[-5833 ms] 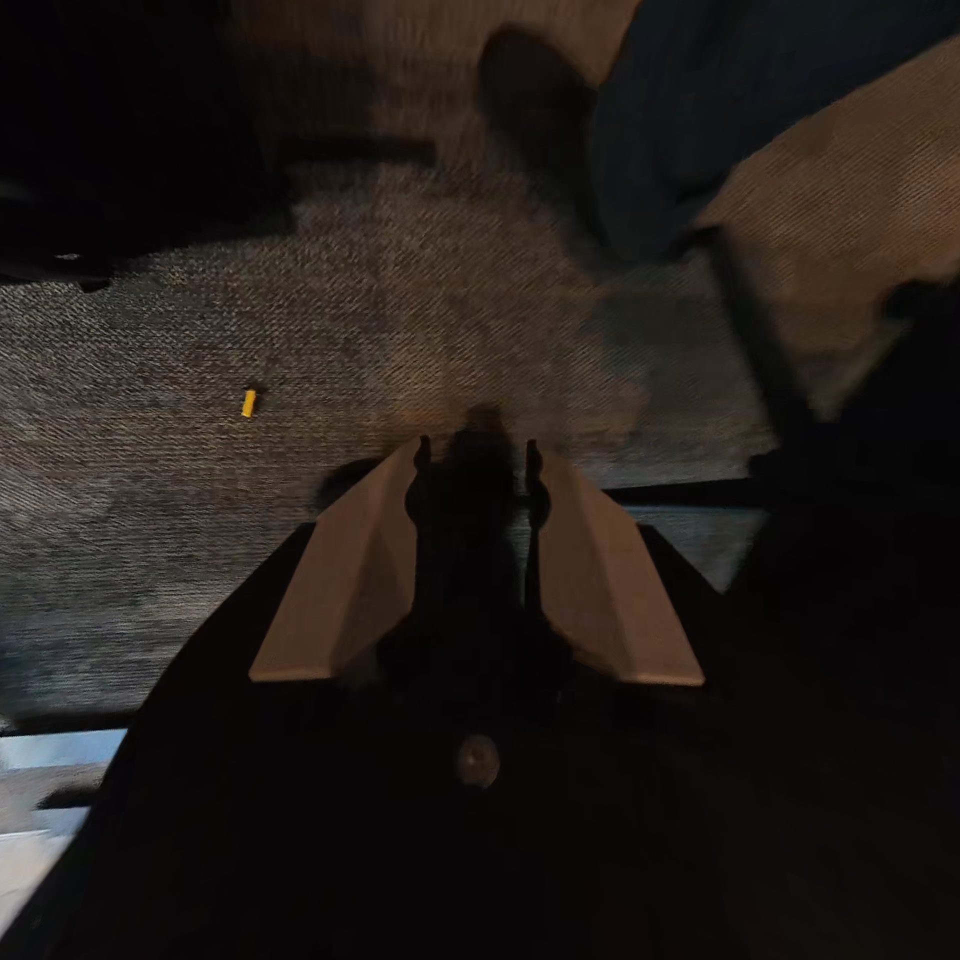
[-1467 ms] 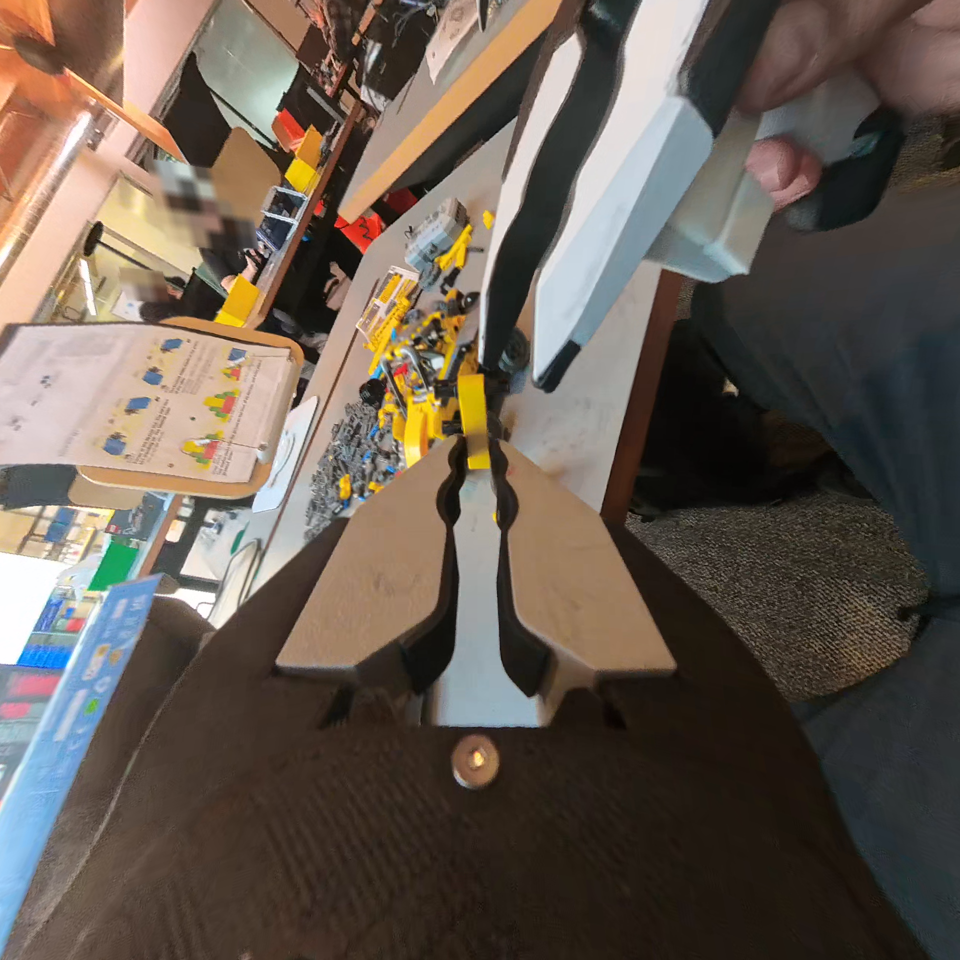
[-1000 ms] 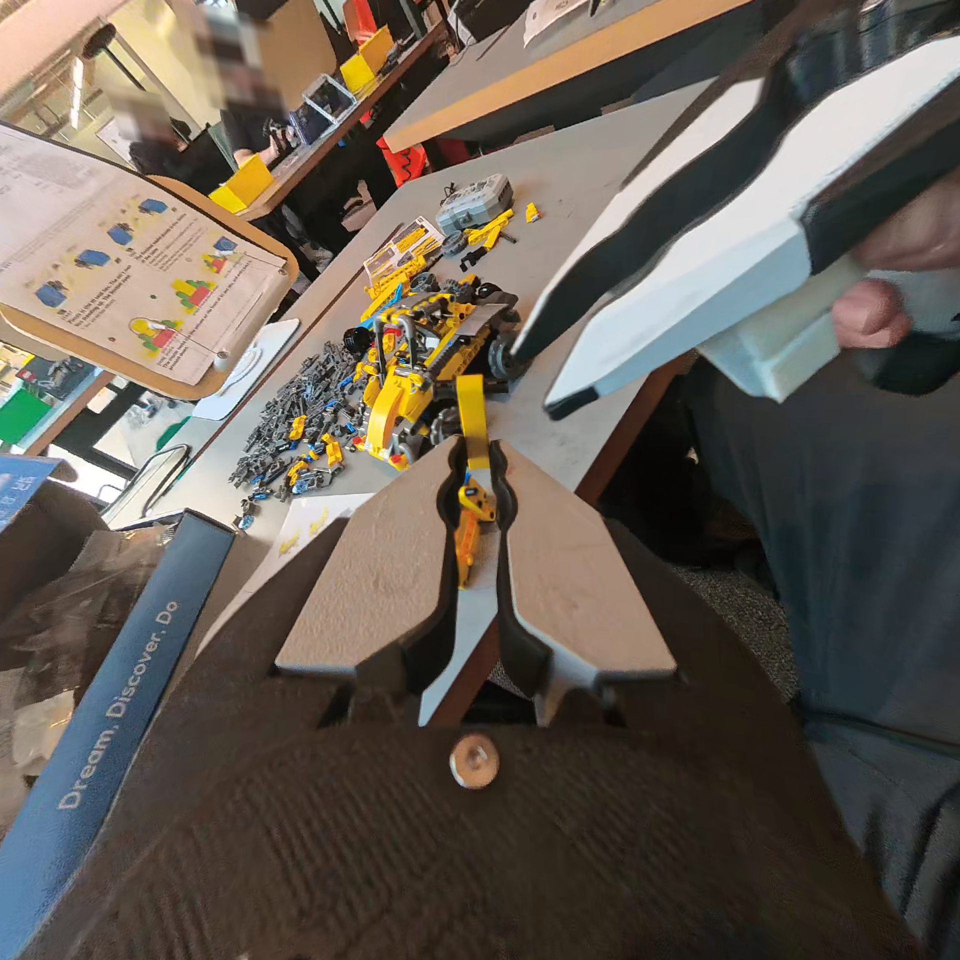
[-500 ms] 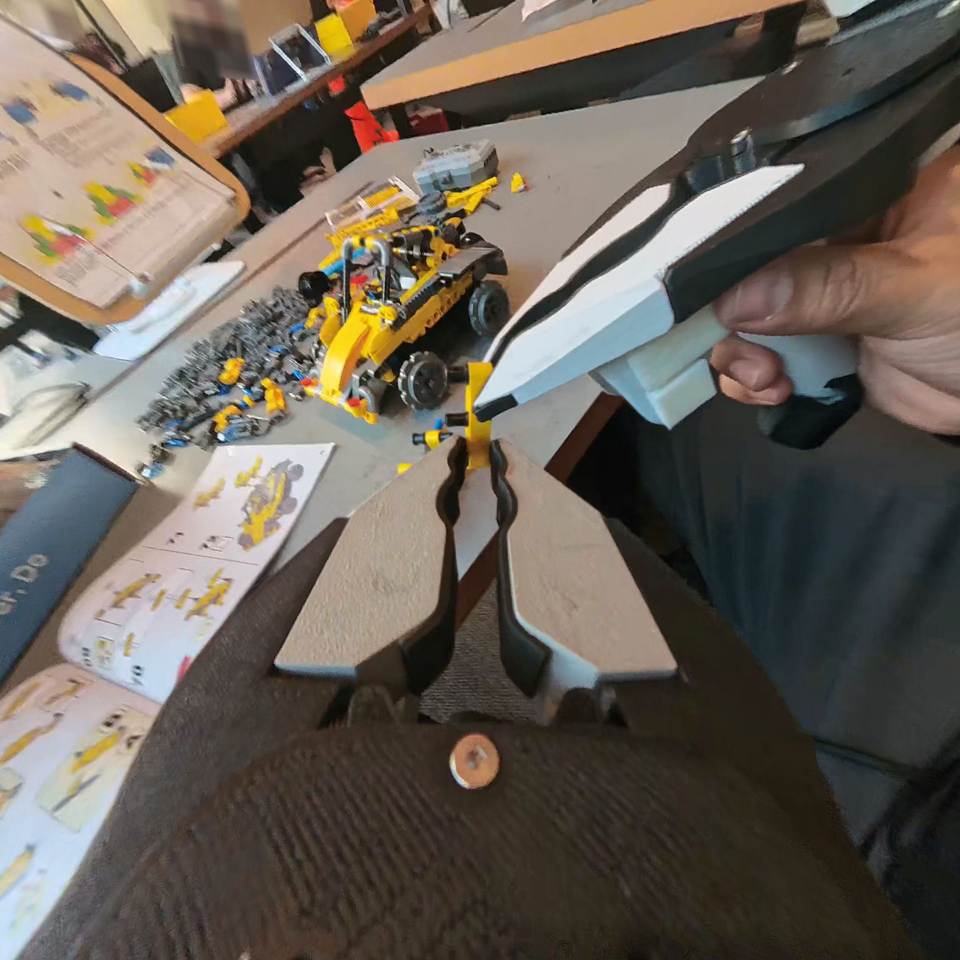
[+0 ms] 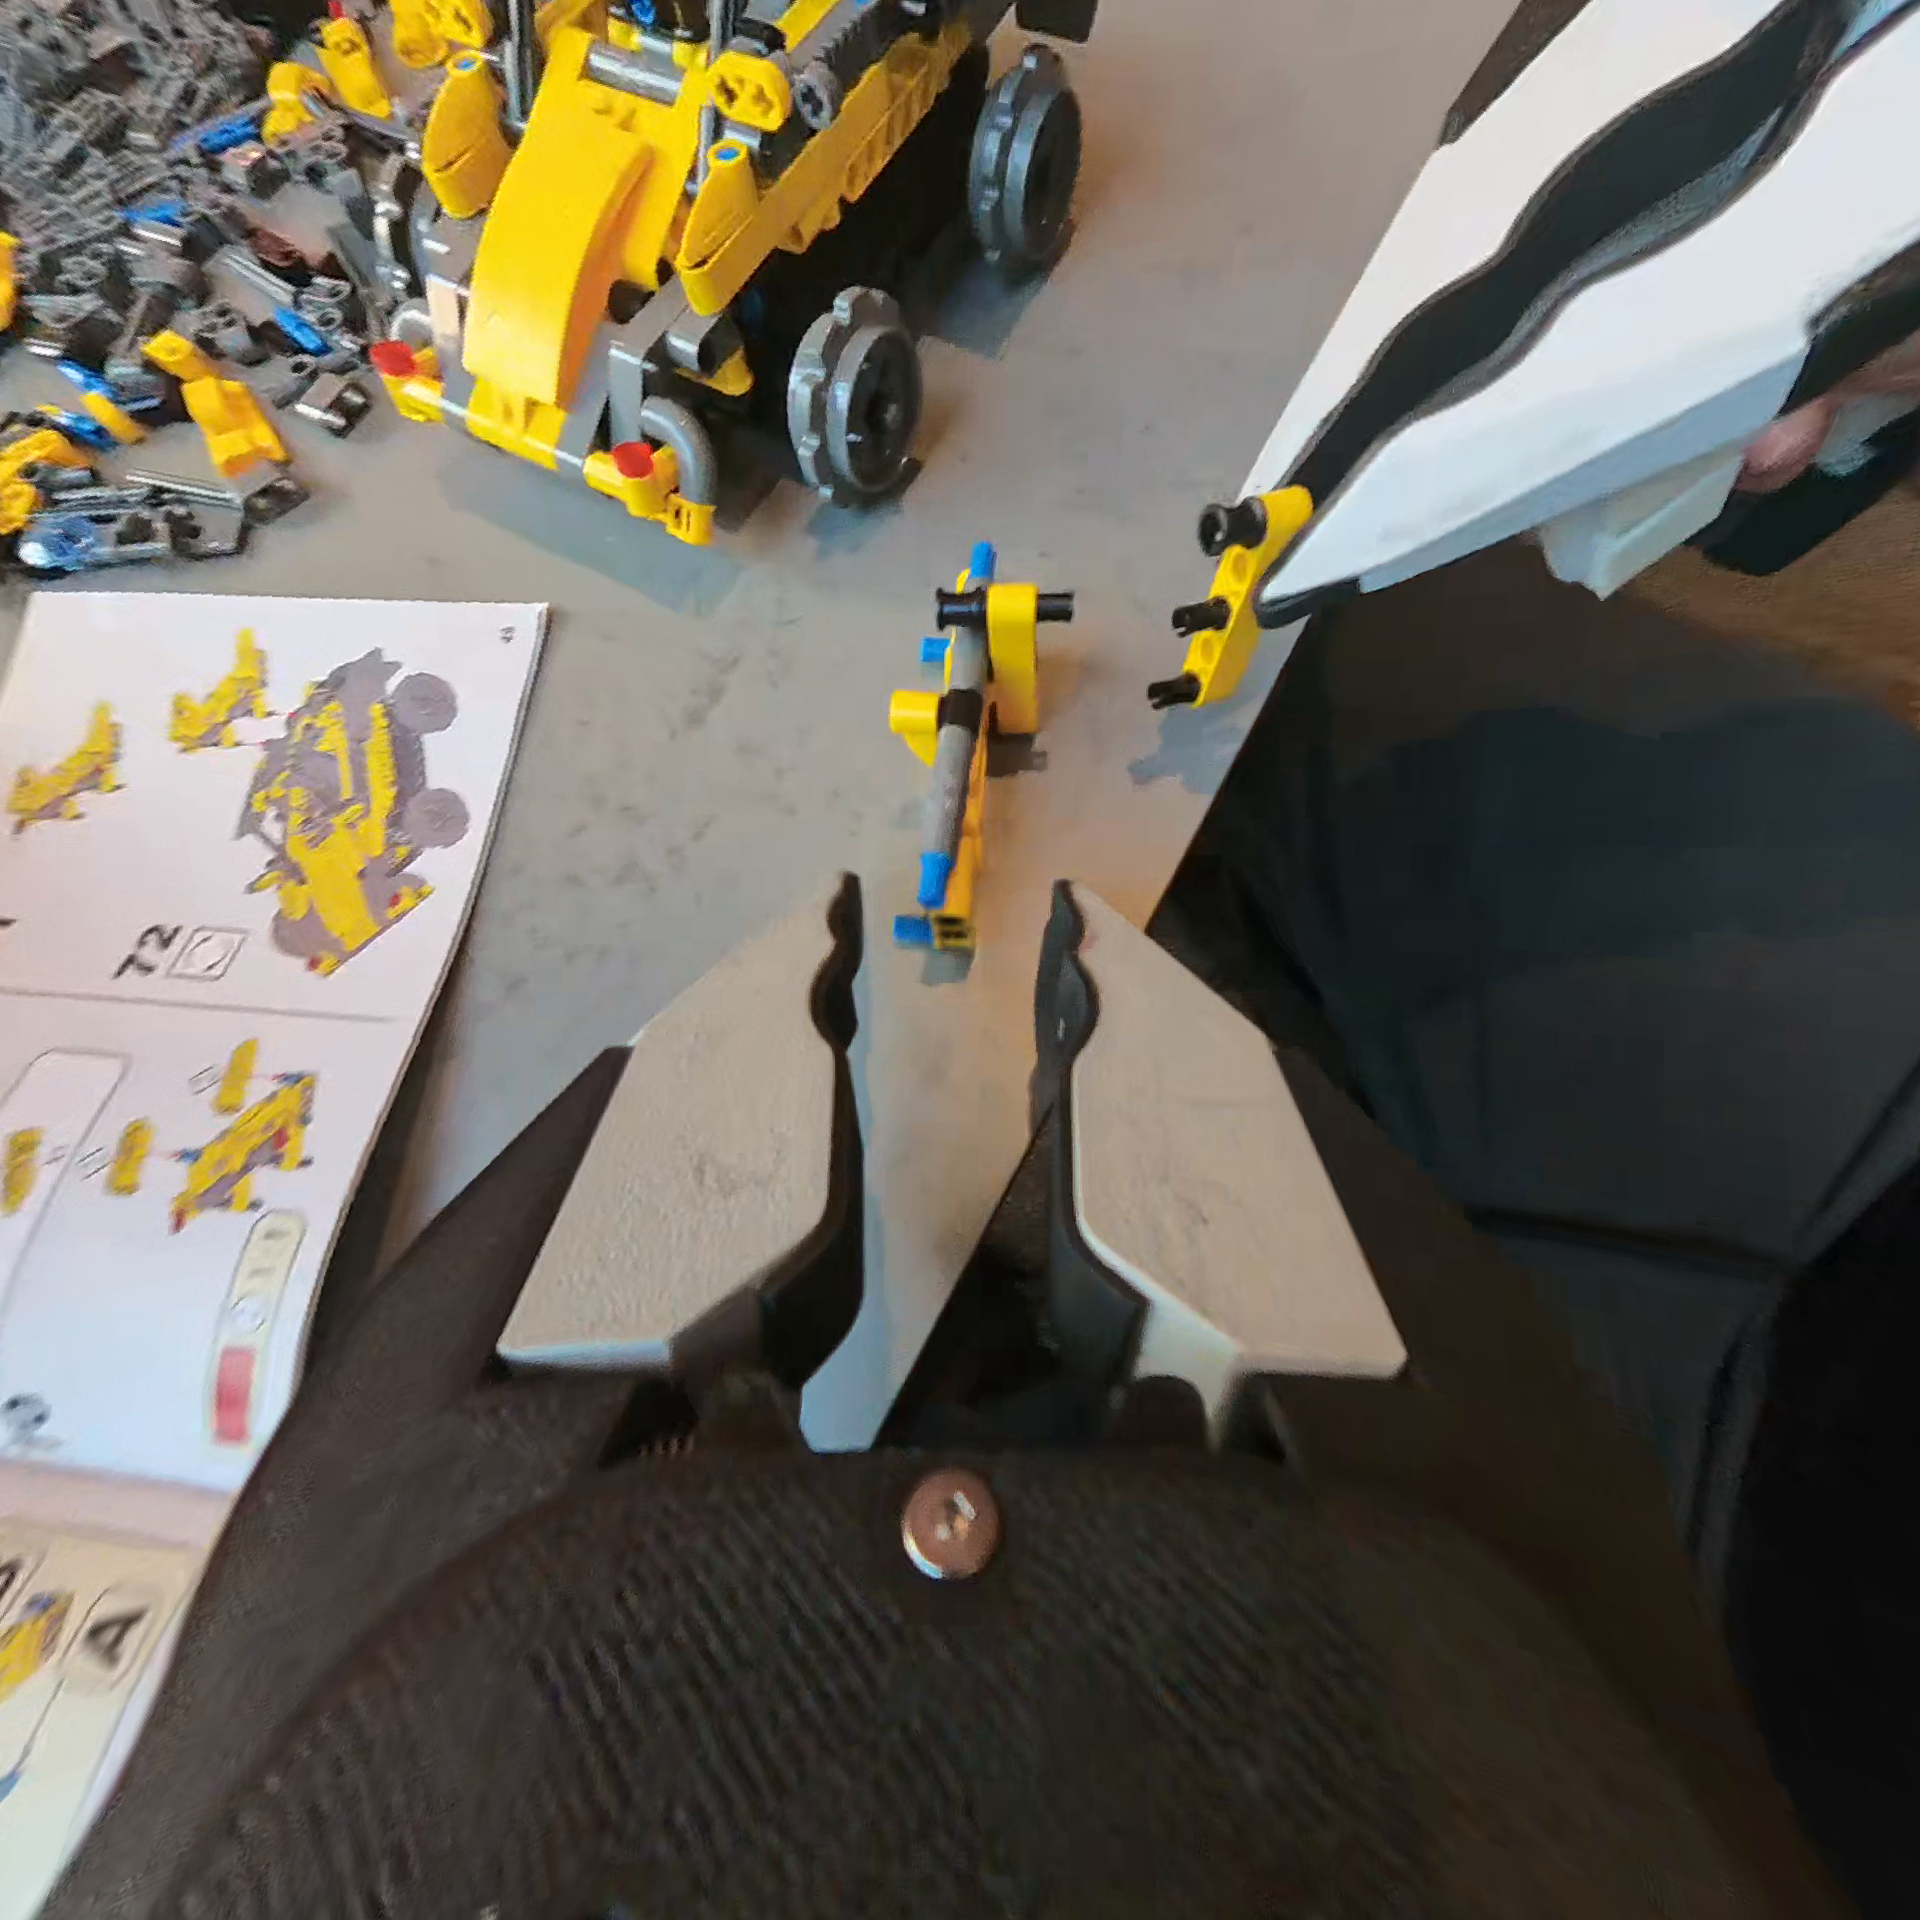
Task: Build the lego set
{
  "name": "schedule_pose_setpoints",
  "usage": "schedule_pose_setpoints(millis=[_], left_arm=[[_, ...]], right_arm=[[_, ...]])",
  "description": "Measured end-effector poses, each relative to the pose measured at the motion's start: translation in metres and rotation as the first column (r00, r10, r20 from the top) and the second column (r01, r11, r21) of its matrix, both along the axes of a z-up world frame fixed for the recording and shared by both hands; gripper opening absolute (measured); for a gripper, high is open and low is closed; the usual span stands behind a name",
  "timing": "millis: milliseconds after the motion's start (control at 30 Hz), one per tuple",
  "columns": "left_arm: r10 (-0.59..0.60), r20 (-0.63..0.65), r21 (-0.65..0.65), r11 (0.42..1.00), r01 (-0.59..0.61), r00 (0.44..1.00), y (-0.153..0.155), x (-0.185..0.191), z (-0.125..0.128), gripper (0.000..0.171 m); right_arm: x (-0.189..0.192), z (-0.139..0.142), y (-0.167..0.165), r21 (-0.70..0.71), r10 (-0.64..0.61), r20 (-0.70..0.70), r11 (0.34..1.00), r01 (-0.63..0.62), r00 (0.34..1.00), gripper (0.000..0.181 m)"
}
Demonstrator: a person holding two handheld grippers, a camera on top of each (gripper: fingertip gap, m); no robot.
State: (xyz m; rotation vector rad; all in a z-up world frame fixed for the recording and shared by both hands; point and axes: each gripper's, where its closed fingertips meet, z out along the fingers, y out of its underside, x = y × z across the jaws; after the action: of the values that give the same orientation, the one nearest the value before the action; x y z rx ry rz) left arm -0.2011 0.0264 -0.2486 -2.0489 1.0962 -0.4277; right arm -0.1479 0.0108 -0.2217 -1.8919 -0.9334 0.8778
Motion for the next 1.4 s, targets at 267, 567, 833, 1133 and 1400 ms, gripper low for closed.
schedule_pose_setpoints(millis=[267, 567, 833, 1133, 1400], left_arm=[[-0.051, 0.049, -0.069, 0.996, 0.055, 0.997, -0.012, 0.033, -0.009, 0.026], [-0.032, 0.016, -0.071, 0.997, 0.033, 0.999, -0.018, 0.019, -0.007, 0.048], [-0.253, 0.113, 0.028, 0.967, 0.252, 0.961, -0.064, 0.051, 0.049, 0.036], [-0.419, 0.185, 0.054, 0.907, 0.417, 0.889, -0.092, 0.069, 0.057, 0.0], [-0.421, 0.273, 0.006, 0.9, 0.436, 0.865, -0.096, 0.072, 0.061, 0.006]], right_arm=[[0.019, -0.004, -0.001, 0.006, 0.032, 0.084, 0.999, -0.033, 0.996, 0.007], [0.022, 0.002, -0.015, 0.019, 0.144, 0.059, 0.989, -0.145, 0.988, 0.007], [0.005, 0.042, -0.057, 0.045, 0.37, -0.097, 0.929, -0.368, 0.924, 0.007], [0.003, 0.072, -0.075, 0.099, 0.411, -0.175, 0.912, -0.399, 0.895, 0.007], [0.003, 0.065, -0.077, 0.108, 0.42, -0.121, 0.906, -0.409, 0.899, 0.007]])
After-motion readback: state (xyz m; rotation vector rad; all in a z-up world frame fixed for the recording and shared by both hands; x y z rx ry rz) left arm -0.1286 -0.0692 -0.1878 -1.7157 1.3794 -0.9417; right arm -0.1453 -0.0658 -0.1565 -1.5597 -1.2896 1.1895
